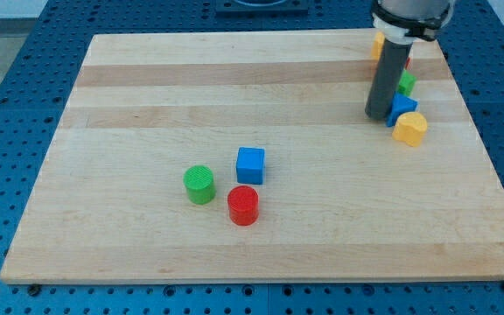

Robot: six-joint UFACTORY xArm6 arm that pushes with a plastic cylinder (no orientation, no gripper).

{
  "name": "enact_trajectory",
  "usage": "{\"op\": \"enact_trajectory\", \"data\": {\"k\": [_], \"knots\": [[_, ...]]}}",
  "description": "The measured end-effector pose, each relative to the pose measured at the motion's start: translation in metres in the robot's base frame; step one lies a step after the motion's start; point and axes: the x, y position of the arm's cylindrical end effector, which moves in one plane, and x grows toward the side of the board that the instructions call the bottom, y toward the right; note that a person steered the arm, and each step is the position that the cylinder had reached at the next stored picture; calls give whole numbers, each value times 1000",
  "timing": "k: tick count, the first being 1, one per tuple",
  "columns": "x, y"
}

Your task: Nudge the green circle down a bit

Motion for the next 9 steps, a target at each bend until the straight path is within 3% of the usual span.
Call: {"op": "enact_trajectory", "data": {"k": [2, 3, 6, 9], "knots": [[0, 7], [0, -23], [0, -190], [28, -234]]}}
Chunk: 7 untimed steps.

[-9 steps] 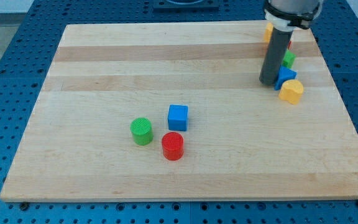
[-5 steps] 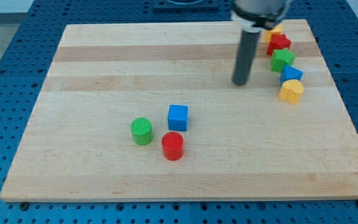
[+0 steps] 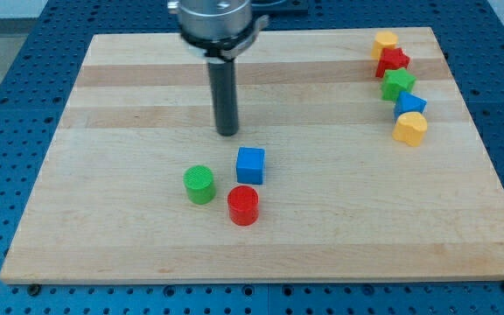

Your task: Nudge the green circle down a bit

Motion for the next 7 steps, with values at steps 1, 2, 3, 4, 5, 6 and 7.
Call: {"op": "enact_trajectory", "data": {"k": [1, 2, 3, 4, 5, 6, 7], "knots": [[1, -40], [33, -59], [47, -52], [47, -12], [52, 4], [72, 4], [76, 22]]}}
